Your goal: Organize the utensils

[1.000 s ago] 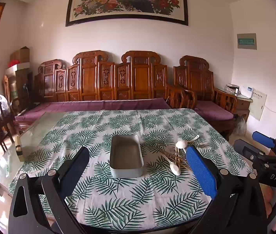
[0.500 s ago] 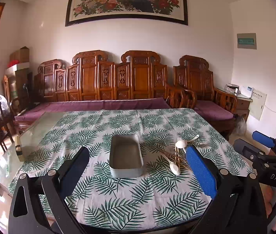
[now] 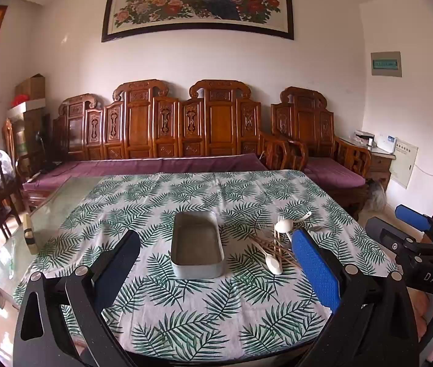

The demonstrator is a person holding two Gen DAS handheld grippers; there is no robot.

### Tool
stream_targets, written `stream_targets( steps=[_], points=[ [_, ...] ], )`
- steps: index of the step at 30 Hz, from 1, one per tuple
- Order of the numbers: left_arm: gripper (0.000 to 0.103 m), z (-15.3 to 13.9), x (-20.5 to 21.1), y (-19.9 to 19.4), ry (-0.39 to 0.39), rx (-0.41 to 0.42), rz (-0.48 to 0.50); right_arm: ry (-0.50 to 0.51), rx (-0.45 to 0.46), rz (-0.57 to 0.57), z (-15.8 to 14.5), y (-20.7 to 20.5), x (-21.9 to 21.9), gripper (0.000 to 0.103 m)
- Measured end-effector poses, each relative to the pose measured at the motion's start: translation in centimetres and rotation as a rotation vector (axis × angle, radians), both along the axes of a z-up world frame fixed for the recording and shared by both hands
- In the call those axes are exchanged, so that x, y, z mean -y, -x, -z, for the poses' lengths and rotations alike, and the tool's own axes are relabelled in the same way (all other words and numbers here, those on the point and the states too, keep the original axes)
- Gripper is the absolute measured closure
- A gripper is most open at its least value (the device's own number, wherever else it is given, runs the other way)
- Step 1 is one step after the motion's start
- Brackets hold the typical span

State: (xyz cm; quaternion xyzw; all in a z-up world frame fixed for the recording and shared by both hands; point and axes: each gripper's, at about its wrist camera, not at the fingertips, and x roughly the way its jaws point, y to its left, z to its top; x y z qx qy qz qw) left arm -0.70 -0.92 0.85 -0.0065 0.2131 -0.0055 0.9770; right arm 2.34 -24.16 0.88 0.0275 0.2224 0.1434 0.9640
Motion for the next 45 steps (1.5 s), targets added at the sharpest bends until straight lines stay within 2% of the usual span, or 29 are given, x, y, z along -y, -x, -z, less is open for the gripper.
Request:
stream_targets(
  steps=[12,27,34,45],
  points=[
    [0.007,0.8,-0.1,-1.0,-0.001,-0.021,0.002,0.0,-0.018,-0.003,0.6,-0.5,0.0,0.002],
    [0.007,6.0,0.2,-6.0,-0.002,-0.144,0.05,0.007,-0.117,0.014,5.5,-5.1,1.8,0.002],
    [0.007,7.5,0.9,-7.6,-0.004,-0.173,0.09,0.01,-0.16,0.013,7.2,-7.0,2.9,0.002],
    [0.007,9.6,2.8,-11.0,-0.023,-0.23,0.174,0.068,-0.224,0.043,10.1,-10.5,4.6,0.003]
  ],
)
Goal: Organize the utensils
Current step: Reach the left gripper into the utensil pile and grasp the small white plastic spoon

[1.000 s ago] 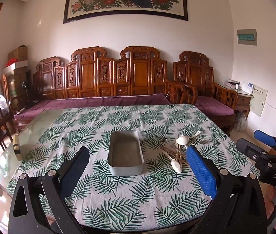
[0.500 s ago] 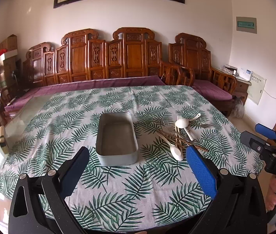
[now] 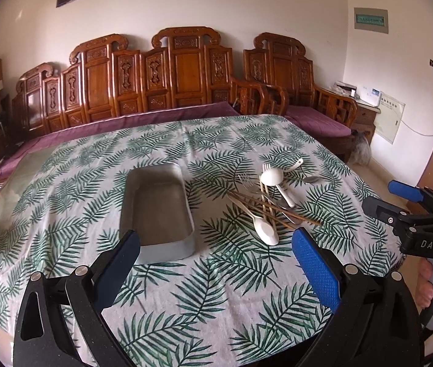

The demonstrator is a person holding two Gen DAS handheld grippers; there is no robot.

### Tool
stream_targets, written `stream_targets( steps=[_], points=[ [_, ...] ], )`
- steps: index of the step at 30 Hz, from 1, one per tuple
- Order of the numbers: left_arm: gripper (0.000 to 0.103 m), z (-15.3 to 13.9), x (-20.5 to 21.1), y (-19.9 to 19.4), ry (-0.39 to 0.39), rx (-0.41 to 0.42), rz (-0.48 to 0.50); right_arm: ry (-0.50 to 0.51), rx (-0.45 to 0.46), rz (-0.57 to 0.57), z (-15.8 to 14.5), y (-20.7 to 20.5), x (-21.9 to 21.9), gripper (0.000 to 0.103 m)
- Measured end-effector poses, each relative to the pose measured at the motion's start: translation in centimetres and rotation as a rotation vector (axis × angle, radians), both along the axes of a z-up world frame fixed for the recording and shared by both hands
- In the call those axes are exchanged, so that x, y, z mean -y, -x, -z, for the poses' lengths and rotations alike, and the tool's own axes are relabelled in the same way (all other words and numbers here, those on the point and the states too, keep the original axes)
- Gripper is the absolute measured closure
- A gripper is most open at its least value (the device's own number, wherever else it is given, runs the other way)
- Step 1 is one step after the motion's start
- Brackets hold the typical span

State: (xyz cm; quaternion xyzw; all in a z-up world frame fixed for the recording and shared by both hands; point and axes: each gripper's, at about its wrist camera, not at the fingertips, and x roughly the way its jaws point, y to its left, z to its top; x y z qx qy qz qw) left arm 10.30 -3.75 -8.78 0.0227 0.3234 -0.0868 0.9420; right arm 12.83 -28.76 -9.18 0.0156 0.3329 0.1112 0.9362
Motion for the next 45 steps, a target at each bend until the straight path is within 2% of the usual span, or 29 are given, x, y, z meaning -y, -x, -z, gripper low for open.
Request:
stream_targets(
  steps=[2,6,11,15,20,27,31,36,40,42,45],
  points=[
    [0.007,0.3,0.5,-0.7,-0.011,-0.009,0.013,-0.024,-0.015,-0.001,0.1,-0.5,0.7,0.003],
    [0.008,0.9,1.7,-2.7,-0.023,-0.024,0.044,-0.007,-0.021,0.004,0.2,-1.3,1.5,0.004],
    [0.017,1.7,3.5,-5.0,-0.041,-0.051,0.075,-0.006,-0.049,-0.025,0.3,-3.0,2.3,0.02],
    [0.024,3.3,4.8,-6.9,-0.028,-0.104,0.096,0.016,-0.074,-0.051,0.8,-5.1,2.4,0.027],
    [0.026,5.9,6.2,-9.6,-0.027,-0.172,0.095,0.047,-0.113,-0.076,2.3,-7.8,2.5,0.036],
    [0.033,9.3,7.5,-12.9,-0.032,-0.259,0.075,0.075,-0.159,-0.081,5.5,-11.3,3.4,0.038],
    [0.041,10.8,8.1,-14.7,-0.019,-0.305,0.068,0.075,-0.193,-0.074,7.1,-12.1,4.3,0.039],
    [0.051,12.8,8.7,-16.6,-0.022,-0.35,0.053,0.064,-0.211,-0.051,7.7,-12.7,5.5,0.039],
    [0.061,14.0,8.2,-17.7,0.008,-0.394,0.01,0.067,-0.219,-0.045,8.1,-12.8,5.9,0.039],
    [0.066,14.3,7.7,-18.1,0.05,-0.412,-0.007,0.068,-0.225,-0.047,8.2,-12.8,5.9,0.039],
    [0.068,14.5,7.5,-18.3,0.065,-0.428,-0.015,0.066,-0.23,-0.048,8.3,-12.8,5.9,0.039]
  ],
)
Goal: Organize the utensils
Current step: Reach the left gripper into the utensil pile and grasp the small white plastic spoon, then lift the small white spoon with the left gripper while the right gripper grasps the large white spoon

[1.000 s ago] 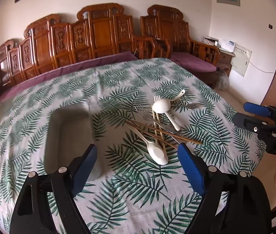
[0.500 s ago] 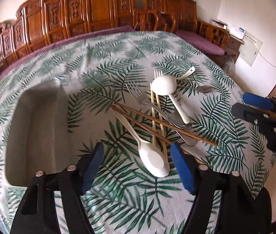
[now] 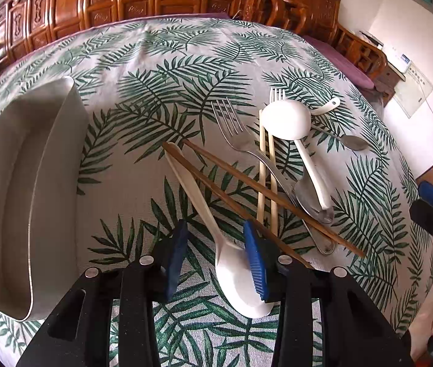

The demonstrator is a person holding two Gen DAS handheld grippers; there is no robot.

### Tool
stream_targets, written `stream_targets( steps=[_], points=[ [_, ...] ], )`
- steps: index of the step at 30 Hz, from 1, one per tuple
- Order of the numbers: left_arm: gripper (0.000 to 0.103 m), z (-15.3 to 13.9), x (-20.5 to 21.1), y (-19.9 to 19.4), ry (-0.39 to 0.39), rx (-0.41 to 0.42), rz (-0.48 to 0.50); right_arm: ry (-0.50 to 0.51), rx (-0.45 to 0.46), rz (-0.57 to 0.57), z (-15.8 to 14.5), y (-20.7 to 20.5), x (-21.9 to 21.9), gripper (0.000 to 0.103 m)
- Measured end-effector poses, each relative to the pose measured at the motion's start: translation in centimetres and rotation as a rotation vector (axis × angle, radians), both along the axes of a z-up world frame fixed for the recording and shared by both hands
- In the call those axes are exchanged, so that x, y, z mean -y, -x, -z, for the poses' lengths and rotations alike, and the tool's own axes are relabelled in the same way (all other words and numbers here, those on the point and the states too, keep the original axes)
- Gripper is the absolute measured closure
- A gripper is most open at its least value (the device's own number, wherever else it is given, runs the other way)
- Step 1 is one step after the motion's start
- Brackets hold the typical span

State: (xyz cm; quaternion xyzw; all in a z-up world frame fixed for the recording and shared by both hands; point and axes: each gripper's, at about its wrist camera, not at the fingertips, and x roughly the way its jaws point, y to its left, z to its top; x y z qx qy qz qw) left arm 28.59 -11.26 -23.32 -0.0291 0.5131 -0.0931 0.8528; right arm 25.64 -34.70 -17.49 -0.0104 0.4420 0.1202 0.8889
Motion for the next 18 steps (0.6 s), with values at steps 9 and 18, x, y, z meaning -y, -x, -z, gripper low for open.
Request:
stream_targets(
  steps=[9,18],
  points=[
    [0.096,-0.1,-0.8,-0.2,0.014,-0.021,-0.035,0.013,0.013,-0.014,-0.3,0.3,-0.5,0.039],
    [0.097,-2.2,-2.5,2.0,0.045,0.034,-0.024,0.028,0.006,-0.019,0.1,0.3,-1.1,0.039]
  ],
)
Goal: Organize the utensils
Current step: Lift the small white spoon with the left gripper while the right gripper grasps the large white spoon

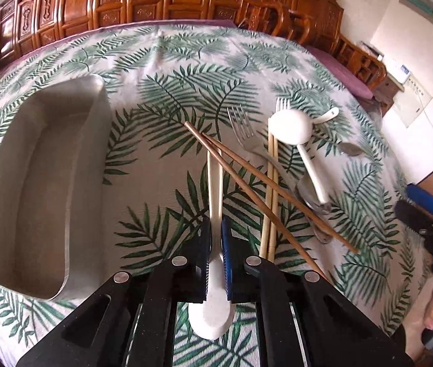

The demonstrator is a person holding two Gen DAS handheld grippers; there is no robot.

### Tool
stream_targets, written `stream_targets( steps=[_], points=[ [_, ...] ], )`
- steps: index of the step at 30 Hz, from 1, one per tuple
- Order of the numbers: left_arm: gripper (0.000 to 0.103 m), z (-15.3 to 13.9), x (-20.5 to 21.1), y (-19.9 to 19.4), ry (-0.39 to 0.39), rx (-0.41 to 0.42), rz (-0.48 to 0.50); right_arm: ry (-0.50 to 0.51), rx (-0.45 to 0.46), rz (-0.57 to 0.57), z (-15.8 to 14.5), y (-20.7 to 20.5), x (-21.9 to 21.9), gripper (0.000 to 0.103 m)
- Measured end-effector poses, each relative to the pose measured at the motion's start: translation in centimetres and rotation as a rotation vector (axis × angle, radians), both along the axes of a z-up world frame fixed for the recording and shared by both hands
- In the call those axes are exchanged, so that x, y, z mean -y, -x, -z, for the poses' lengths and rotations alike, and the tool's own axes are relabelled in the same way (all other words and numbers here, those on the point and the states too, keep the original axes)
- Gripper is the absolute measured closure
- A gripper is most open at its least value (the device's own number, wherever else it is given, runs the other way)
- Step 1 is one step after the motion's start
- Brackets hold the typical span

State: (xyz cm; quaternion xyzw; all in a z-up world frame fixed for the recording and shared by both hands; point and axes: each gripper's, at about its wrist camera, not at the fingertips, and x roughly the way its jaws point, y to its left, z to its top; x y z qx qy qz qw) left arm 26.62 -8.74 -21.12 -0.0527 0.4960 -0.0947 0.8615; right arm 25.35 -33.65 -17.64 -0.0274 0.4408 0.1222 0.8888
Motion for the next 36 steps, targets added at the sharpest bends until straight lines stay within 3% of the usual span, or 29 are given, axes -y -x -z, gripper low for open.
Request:
stream_targets(
  steps=[8,23,36],
  points=[
    [0.097,-2.5,-1.0,1.0,-0.014,0.079,0.006,-0.004,0.003,-0.003,0.1,-2.0,-1.5,0.039],
    [0.097,-6.8,-2.5,-1.0,-0.006,0.184,0.008,-0.024,-0.029,0.028,1.1,-7.2,-2.6,0.039],
    [0.097,-7.9,-3.9,-0.9,0.022,0.211,0.037,-0.186,-0.156,0.15,4.2,-14.3,-2.5,0.04]
  ],
)
